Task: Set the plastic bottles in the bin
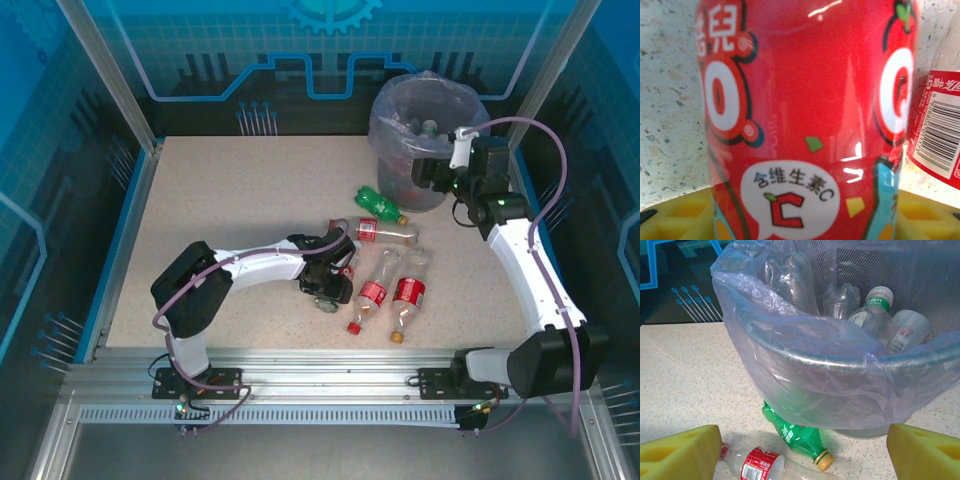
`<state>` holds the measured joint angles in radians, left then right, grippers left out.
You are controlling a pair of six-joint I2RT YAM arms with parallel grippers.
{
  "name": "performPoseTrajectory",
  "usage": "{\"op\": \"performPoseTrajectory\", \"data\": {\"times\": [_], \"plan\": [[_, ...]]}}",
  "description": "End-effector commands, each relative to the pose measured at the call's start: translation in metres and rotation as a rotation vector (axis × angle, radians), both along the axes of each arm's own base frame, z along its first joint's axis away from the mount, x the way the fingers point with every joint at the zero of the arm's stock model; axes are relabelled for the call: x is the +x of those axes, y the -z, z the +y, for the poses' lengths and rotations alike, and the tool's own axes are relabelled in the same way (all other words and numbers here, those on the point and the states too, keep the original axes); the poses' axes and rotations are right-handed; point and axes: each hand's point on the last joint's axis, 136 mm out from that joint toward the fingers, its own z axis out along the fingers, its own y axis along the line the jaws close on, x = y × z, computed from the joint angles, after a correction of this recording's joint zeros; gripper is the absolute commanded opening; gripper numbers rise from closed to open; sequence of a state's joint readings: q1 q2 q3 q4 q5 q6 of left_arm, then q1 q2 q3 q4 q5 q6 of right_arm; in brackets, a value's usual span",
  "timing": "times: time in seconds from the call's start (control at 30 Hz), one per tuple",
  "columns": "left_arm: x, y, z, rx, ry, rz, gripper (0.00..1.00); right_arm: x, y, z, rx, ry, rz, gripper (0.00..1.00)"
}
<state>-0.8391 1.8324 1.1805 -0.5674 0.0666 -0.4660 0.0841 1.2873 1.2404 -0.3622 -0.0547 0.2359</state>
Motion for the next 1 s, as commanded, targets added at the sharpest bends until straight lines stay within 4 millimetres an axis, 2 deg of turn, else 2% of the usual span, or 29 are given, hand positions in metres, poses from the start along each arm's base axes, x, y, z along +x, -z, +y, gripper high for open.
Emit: {"op": "performPoseTrajectory", "data": {"times": [0.0, 0.17, 0.3, 0.43, 0.53, 0.67, 0.8, 0.97], "plan": [[-0.002, -0.001, 0.002, 0.015, 0.004, -0.008, 0.58, -0.003, -0.014, 0.003, 0.056, -0.020, -0.044, 0.86], [0.006, -0.020, 0.007, 0.013, 0.031, -0.077, 0.57, -0.010, -0.023, 0.013, 0.110, -0.074, -0.052, 0.87], [0.021, -0.051, 0.012, -0.050, 0.017, -0.169, 0.54, -0.020, -0.032, 0.025, 0.169, -0.140, -0.049, 0.87], [0.037, -0.084, 0.014, -0.181, -0.012, -0.258, 0.52, -0.030, -0.029, 0.040, 0.246, -0.210, -0.024, 0.87], [0.047, -0.108, 0.014, -0.292, -0.024, -0.317, 0.48, -0.034, -0.020, 0.050, 0.299, -0.250, 0.012, 0.87], [0.050, -0.127, 0.005, -0.429, 0.005, -0.375, 0.43, -0.039, 0.001, 0.079, 0.424, -0.364, 0.084, 0.87], [0.049, -0.130, -0.006, -0.525, 0.010, -0.380, 0.40, -0.039, 0.021, 0.104, 0.498, -0.410, 0.135, 0.89], [0.048, -0.131, -0.013, -0.591, 0.007, -0.379, 0.40, -0.037, 0.049, 0.135, 0.503, -0.442, 0.213, 0.91]]}}
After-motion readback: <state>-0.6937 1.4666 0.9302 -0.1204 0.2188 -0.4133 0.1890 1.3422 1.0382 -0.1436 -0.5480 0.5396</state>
